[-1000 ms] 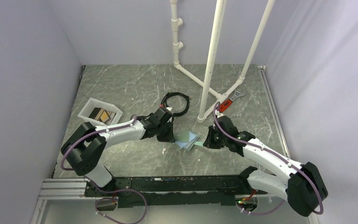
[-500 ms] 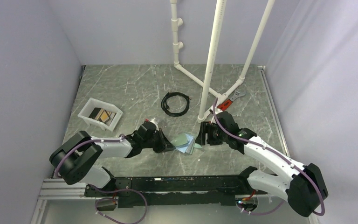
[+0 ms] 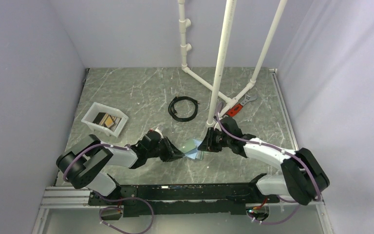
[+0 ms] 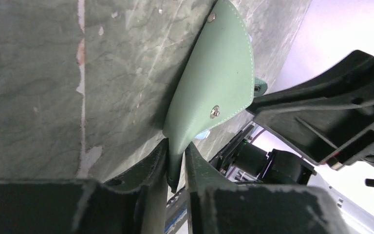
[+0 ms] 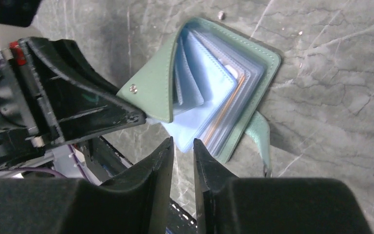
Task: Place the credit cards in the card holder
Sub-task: Open the card holder at the center of the board.
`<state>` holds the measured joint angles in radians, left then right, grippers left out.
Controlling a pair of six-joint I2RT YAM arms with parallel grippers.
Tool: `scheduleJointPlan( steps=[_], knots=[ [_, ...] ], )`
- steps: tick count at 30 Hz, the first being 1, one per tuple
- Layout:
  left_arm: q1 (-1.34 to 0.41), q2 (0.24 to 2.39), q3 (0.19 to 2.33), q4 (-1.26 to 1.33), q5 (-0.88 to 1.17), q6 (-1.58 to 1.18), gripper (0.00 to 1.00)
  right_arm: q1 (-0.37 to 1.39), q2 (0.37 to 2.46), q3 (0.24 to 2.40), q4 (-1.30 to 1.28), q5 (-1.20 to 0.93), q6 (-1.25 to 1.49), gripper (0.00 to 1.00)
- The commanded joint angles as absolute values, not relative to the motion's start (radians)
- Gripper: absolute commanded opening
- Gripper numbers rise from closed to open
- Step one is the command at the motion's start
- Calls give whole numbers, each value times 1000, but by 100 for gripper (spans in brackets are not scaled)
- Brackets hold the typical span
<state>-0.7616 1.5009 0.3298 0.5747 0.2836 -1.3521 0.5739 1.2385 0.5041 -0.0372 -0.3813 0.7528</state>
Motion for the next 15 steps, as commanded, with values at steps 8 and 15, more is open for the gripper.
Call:
scheduleJointPlan(
  steps=[8, 15],
  knots=[
    [-760, 1319, 509, 105, 193, -1134, 58, 579, 1380, 552, 143, -457, 758, 27],
    [-763, 1221, 631, -171, 122, -923, 64, 620, 1473, 639, 186, -488, 770, 36]
  ],
)
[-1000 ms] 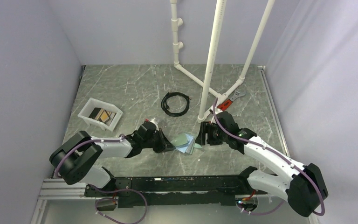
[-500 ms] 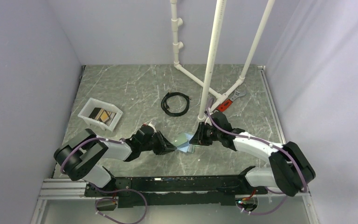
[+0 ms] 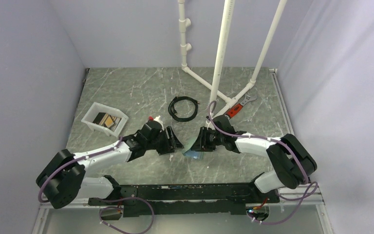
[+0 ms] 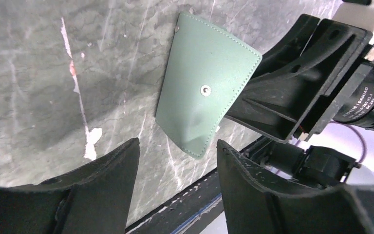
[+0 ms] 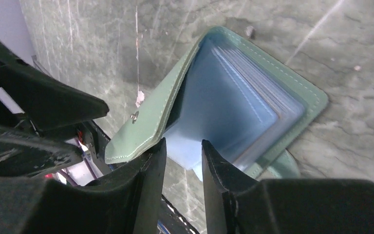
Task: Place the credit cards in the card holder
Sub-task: Open the card holder at the center of the board.
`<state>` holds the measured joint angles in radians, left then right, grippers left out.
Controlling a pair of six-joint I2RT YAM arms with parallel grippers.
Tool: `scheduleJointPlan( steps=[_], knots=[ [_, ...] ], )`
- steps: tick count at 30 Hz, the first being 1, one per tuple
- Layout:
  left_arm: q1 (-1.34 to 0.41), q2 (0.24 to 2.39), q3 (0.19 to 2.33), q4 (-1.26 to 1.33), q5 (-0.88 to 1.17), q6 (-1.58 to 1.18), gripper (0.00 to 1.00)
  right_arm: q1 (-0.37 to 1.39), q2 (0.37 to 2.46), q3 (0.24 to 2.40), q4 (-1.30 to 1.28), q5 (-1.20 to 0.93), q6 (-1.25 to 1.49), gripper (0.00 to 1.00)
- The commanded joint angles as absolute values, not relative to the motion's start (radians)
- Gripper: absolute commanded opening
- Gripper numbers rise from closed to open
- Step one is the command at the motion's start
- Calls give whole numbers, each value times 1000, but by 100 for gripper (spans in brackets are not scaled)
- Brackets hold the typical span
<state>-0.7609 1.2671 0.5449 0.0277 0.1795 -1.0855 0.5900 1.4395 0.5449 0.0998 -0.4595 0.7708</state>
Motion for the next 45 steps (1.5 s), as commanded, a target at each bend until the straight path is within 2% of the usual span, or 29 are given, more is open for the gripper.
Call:
scheduleJointPlan(
  steps=[1, 7, 12, 16, 26, 36, 45],
  knots=[
    [-764, 1221, 651, -186, 127, -889, 64, 635, 1481, 656, 181, -481, 769, 35],
    [-766, 1229, 728, -219, 151, -815, 64, 690, 1552, 731, 189, -459, 797, 24],
    [-767, 1352, 769, -220, 160, -810, 63, 695, 1590, 724, 200, -421, 824, 25],
    [-769, 1448, 779, -154, 205, -796, 62, 693, 1498, 678, 143, -362, 787, 30],
    [-773, 1476, 768, -196, 95, -840, 33, 647, 1234, 555, -27, -264, 730, 55],
    [-774, 1440, 620, -14, 160, -982, 6, 603, 1197, 500, 38, -293, 767, 60],
    [-774, 1440, 542, 100, 170, -1049, 1, 606, 1268, 440, 166, -358, 813, 59]
  ],
)
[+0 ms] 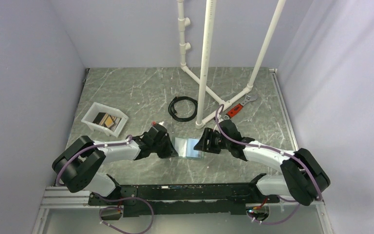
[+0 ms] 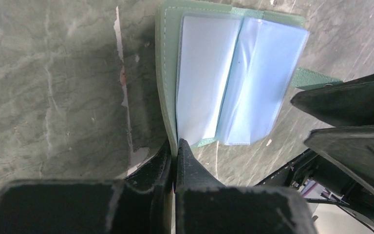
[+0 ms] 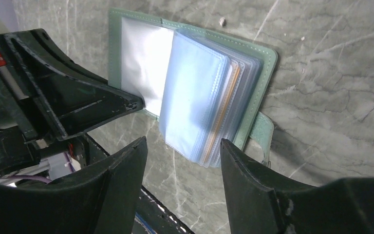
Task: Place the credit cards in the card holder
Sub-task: Open the card holder at the center of the board.
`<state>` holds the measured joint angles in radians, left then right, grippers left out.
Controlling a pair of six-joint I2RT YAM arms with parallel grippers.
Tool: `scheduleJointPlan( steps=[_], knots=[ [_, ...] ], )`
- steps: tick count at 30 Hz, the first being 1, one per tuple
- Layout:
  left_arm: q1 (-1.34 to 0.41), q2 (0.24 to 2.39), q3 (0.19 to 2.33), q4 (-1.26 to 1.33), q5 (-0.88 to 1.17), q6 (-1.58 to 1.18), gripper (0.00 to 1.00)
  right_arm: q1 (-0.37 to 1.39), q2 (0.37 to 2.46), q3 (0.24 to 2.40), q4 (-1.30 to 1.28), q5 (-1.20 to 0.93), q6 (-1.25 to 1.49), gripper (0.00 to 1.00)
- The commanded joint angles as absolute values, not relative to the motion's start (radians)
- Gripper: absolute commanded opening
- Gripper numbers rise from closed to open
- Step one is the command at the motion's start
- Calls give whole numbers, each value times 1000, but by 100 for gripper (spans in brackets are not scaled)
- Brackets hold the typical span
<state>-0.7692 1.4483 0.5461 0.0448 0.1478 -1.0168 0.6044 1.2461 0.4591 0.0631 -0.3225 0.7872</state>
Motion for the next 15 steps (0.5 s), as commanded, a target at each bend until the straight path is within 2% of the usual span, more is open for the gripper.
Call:
scheduleJointPlan(
  steps=[1, 8, 15],
  knots=[
    [-775, 1444, 542, 102, 173, -1047, 1, 605, 1270, 441, 172, -360, 814, 57],
    [-775, 1460, 535, 121, 186, -1052, 0, 609, 1287, 449, 178, -351, 808, 47],
    [-774, 1454, 538, 108, 181, -1045, 0, 609, 1324, 440, 196, -348, 816, 45]
  ],
)
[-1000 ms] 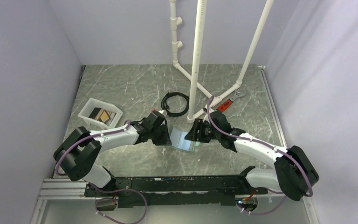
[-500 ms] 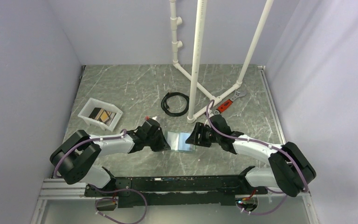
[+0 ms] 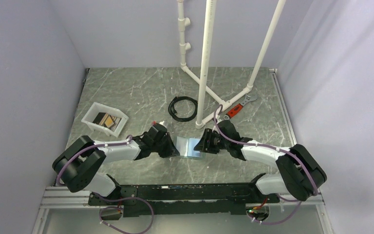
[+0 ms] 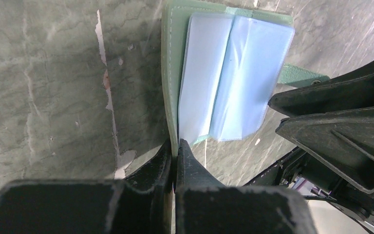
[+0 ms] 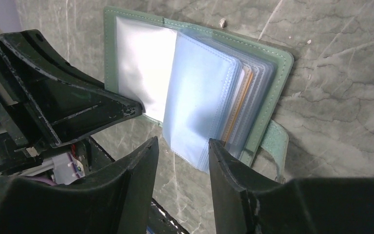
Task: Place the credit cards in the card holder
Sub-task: Open the card holder at the center of the board.
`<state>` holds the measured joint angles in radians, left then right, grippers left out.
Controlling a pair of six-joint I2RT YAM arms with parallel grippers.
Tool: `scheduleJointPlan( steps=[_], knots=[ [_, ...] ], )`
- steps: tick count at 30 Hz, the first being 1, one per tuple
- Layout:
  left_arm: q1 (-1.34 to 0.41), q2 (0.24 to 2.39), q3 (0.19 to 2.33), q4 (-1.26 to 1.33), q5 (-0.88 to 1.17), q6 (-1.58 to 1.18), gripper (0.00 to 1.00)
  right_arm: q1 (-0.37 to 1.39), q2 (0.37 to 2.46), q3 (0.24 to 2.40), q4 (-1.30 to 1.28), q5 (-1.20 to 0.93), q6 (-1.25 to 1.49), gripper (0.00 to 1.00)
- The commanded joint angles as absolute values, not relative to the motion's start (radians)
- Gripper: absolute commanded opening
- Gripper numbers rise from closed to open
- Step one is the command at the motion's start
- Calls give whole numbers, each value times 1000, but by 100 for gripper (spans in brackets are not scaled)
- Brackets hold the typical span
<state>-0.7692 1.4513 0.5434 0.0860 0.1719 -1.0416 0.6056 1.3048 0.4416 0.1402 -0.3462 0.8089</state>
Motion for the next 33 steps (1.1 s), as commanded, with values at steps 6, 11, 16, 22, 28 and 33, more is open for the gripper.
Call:
scheduleJointPlan(
  steps=[6, 11, 16, 22, 28, 33],
  knots=[
    [-775, 1469, 539, 121, 194, -1045, 0, 628, 1362, 440, 255, -373, 832, 48],
    [-774, 1490, 540, 137, 204, -1048, 0, 682, 1425, 478, 376, -404, 897, 49],
    [-775, 1477, 540, 127, 199, -1040, 9, 727, 1452, 507, 464, -364, 926, 50],
    [-774, 1402, 528, 56, 183, -1015, 32, 760, 1490, 548, 454, -310, 908, 50],
    [-764, 1276, 509, -78, 173, -980, 51, 782, 1552, 584, 460, -296, 892, 52],
    [-761, 1130, 540, -186, 151, -938, 57, 785, 1535, 600, 404, -295, 886, 52]
  ],
)
